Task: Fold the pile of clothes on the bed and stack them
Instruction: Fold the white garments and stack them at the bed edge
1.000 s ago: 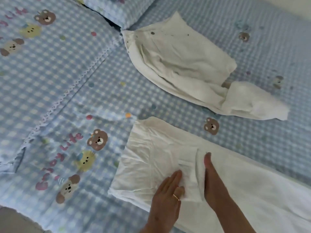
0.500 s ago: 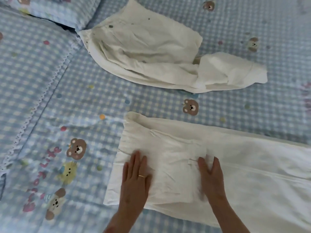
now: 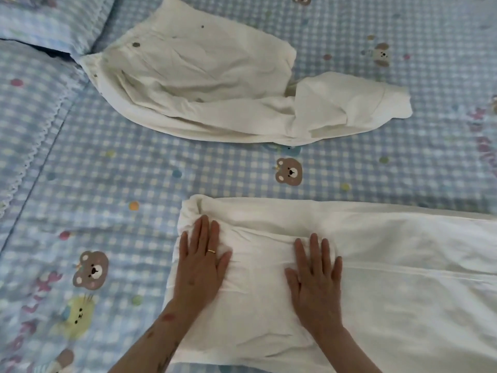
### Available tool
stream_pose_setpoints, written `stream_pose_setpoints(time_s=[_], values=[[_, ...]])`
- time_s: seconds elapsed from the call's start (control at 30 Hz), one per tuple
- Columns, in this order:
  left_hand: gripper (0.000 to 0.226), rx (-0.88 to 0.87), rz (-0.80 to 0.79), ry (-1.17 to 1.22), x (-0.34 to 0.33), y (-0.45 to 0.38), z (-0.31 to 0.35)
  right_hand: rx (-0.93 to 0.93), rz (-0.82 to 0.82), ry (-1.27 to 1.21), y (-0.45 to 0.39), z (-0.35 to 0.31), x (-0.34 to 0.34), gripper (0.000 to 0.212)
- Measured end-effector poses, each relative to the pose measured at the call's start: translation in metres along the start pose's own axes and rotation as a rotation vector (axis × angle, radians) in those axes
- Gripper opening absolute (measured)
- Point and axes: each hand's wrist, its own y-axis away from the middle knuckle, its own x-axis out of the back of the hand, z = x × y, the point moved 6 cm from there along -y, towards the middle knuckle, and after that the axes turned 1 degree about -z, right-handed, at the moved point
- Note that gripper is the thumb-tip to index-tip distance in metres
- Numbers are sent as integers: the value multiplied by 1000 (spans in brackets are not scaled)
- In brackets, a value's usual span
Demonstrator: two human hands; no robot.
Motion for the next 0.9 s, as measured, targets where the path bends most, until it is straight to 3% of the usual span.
stream_pose_setpoints(time_s=[0.13, 0.23, 0.37, 0.5, 0.6, 0.8, 0.9], values=[[69, -1, -32, -49, -10, -6, 0, 4, -26, -19, -9, 2, -16, 60], [64, 3, 8, 50, 15, 8, 32, 18, 9, -132, 0, 8, 5, 58], [54, -396, -53, 115, 21, 42, 152, -48, -57, -119, 45, 79, 19, 56], [47, -516, -75, 52, 15, 6, 262, -287, -100, 14, 86, 221, 45, 58], [51, -594, -186, -68, -7, -39, 344, -496, -109, 13, 106, 302, 72, 60], [57, -794, -154, -193, -20, -108, 507, -426, 84, -39, 121, 345, 88, 41], [65, -828, -214, -182, -23, -126, 561, -479, 111, -248, 132, 353, 87, 67]])
